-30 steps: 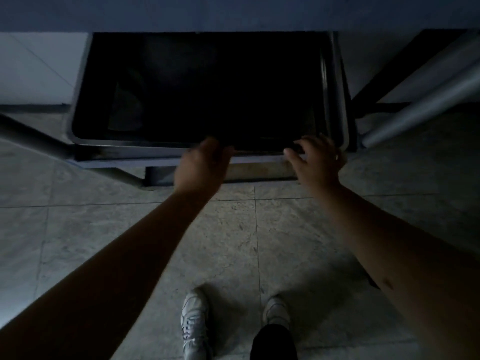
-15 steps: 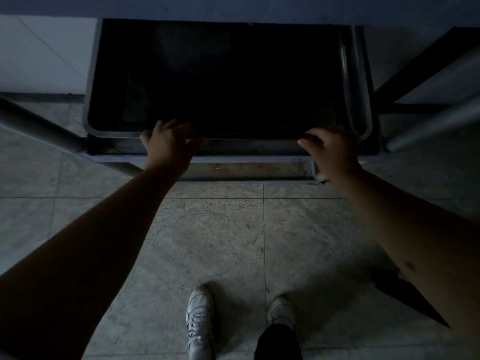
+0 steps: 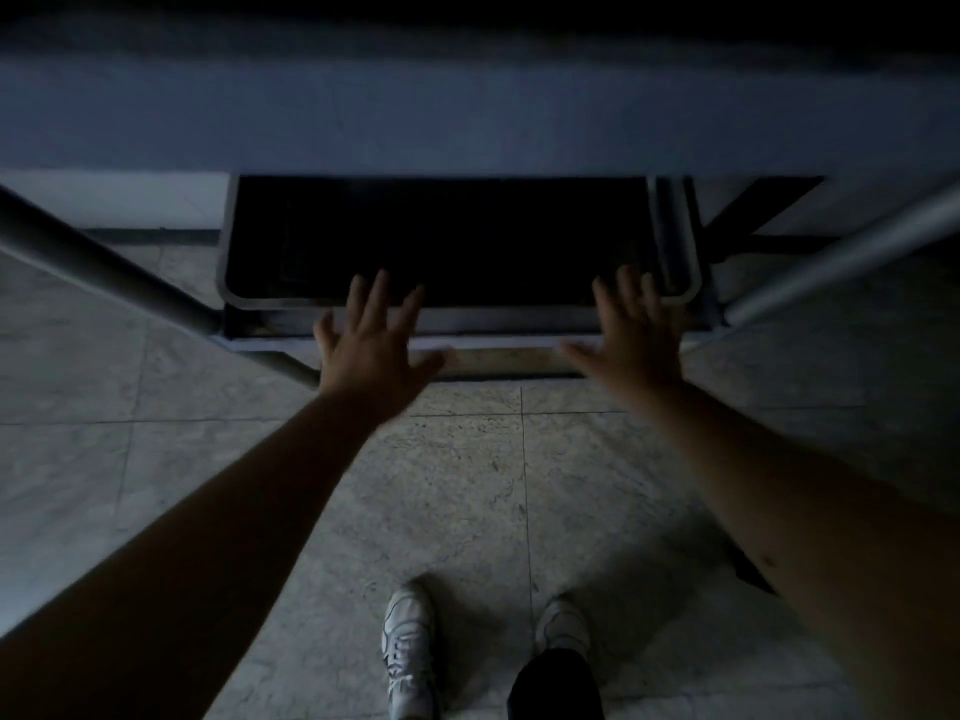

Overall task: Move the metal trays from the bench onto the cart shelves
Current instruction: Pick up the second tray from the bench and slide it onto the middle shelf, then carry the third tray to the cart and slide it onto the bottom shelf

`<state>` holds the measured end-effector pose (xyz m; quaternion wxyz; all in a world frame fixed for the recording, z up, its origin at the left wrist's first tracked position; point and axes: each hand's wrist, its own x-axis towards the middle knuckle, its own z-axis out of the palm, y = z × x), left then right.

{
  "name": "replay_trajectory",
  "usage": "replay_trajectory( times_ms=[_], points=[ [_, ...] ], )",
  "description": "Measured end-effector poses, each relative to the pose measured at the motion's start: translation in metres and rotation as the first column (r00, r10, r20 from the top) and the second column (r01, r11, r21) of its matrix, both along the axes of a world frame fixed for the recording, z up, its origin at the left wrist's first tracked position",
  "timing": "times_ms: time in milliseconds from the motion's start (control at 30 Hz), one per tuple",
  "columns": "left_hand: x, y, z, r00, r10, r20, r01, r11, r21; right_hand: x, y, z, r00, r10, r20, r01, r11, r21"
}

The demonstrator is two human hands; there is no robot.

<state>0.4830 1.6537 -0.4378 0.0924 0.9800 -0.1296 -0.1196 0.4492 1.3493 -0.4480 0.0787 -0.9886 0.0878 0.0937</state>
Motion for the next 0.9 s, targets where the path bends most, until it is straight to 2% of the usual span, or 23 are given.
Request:
replay_trajectory(
  times_ms=[100, 200, 333, 500, 667, 767, 900],
  points=[
    [-0.051, 0.005, 0.055, 0.994, -0.071, -0.079, 0.075, 0.996, 0.039, -0.044, 0.034, 0.051, 0.984, 0.083, -0.157, -0.086, 0.996, -0.010],
    [-0.090, 0.010, 0.122, 0.990, -0.060, -0.125, 0.070, 0.995, 0.071, -0.089, 0.064, 0.116, 0.974, 0.052, -0.222, -0.046, 0.998, 0.030],
    [-0.130, 0.016, 0.222, 0.986, -0.060, -0.156, 0.070, 0.996, 0.062, -0.143, 0.094, 0.206, 0.980, -0.014, -0.199, 0.026, 0.998, 0.060],
    [-0.149, 0.030, 0.321, 0.991, -0.101, -0.087, 0.106, 0.993, 0.056, -0.181, 0.105, 0.302, 0.993, -0.039, -0.113, 0.044, 0.998, 0.044],
    [-0.141, 0.039, 0.369, 0.979, -0.197, 0.045, 0.194, 0.978, 0.072, -0.207, 0.087, 0.362, 0.997, -0.067, -0.040, 0.068, 0.998, 0.005],
    [-0.134, 0.019, 0.379, 0.953, -0.288, 0.089, 0.281, 0.956, 0.083, -0.232, 0.072, 0.379, 0.987, -0.161, 0.013, 0.161, 0.986, 0.036],
    [-0.143, -0.047, 0.393, 0.878, -0.473, 0.073, 0.471, 0.881, 0.044, -0.279, 0.044, 0.394, 0.943, -0.324, 0.081, 0.329, 0.942, -0.060]
  ],
)
